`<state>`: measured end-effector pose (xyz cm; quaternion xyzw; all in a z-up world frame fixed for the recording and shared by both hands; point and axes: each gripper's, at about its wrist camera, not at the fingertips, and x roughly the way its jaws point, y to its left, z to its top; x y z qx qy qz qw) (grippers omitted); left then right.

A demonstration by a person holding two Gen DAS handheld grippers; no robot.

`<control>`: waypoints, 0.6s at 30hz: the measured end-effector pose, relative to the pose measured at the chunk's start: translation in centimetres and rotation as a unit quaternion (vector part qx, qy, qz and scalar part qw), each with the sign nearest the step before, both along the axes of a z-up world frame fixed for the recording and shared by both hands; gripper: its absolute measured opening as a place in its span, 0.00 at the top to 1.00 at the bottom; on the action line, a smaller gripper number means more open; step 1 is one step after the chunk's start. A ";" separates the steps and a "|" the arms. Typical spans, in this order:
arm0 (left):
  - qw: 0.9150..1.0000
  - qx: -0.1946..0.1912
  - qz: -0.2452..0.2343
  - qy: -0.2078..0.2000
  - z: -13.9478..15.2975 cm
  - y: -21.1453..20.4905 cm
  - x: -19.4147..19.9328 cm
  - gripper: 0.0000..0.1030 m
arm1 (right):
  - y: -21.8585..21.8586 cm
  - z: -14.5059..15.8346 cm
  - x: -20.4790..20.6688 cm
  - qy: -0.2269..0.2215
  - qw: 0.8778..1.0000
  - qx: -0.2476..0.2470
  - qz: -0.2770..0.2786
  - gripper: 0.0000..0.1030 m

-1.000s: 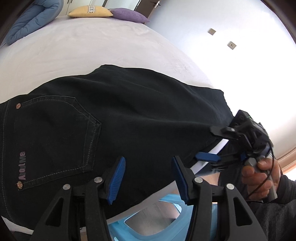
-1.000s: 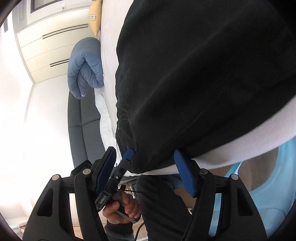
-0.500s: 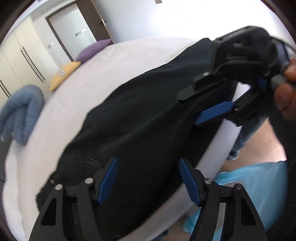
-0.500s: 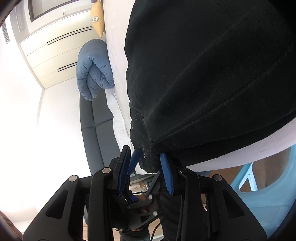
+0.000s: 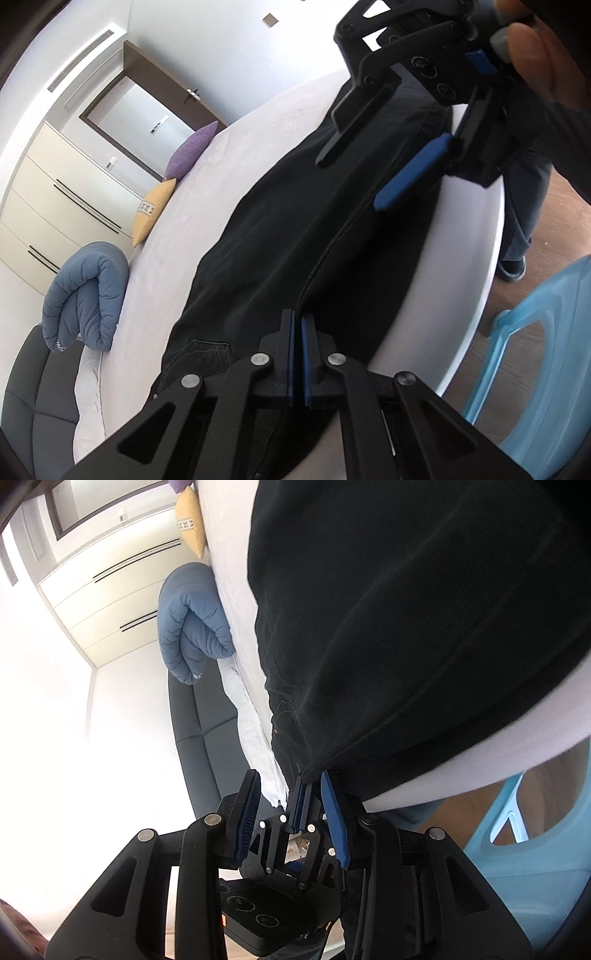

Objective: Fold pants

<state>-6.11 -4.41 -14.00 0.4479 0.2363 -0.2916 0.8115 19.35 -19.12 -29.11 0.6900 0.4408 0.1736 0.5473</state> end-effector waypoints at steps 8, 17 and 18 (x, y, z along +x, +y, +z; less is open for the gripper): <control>0.999 0.007 -0.024 0.029 -0.5 0.4 -1.9 0.97 | -4.3 1.8 -3.7 0.001 0.998 -0.048 -0.032 0.67; 0.998 0.057 -0.033 0.023 -3.0 -0.7 -2.1 0.85 | -9.8 5.2 -2.9 -0.029 0.989 -0.134 -0.061 0.67; 0.998 0.060 -0.031 0.013 -2.9 -0.7 -2.1 0.79 | -10.1 5.5 -2.3 -0.038 0.987 -0.150 -0.050 0.67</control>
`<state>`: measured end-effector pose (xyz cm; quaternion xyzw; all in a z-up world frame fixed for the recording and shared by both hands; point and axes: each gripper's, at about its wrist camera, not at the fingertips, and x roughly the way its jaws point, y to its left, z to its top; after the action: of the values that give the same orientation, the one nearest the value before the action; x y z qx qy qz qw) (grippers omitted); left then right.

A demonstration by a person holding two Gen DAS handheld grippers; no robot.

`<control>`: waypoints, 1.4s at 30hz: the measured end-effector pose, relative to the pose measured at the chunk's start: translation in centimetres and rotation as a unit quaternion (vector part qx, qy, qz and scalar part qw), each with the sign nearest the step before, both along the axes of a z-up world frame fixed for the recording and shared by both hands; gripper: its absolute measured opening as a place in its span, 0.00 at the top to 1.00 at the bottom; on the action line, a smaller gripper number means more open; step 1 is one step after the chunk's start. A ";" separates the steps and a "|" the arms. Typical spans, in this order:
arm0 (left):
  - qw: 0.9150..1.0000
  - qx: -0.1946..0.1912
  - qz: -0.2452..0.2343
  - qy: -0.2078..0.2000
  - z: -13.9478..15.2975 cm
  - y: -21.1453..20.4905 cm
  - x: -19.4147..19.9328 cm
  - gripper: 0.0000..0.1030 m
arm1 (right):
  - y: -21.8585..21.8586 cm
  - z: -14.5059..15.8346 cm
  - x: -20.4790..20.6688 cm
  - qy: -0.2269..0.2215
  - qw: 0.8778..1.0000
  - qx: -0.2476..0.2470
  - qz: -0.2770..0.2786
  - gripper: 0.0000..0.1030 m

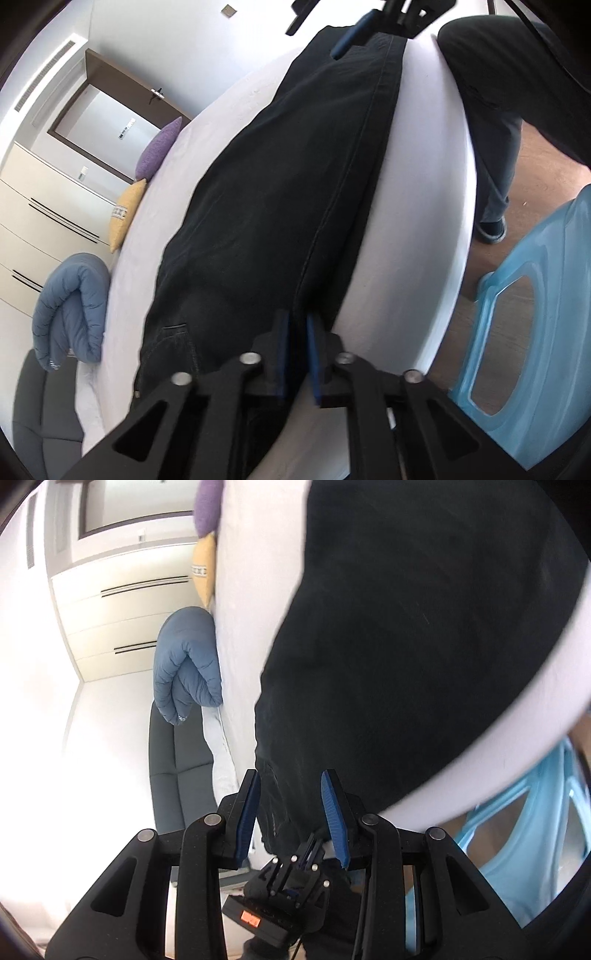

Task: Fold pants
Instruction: 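Open both tools and withdraw them from the folded jeans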

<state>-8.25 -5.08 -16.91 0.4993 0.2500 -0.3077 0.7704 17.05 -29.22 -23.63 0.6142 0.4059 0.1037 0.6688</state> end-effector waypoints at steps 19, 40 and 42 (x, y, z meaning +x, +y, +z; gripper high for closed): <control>0.915 -0.298 0.122 0.244 9.1 1.5 11.4 0.20 | -11.4 0.3 0.1 0.005 0.994 -0.093 -0.053 0.74; 0.892 -0.283 0.142 0.324 5.4 -5.0 19.7 0.36 | -10.1 1.2 5.3 -0.003 0.994 -0.092 0.061 0.78; 0.898 -0.249 0.152 0.330 3.5 -6.7 21.1 0.36 | -9.3 -1.5 5.9 0.032 0.993 -0.086 0.073 0.84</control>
<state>12.80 -11.82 -13.41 0.1171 0.4778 -0.3865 0.7801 22.91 -38.48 -25.14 0.5262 0.4781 0.0971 0.6965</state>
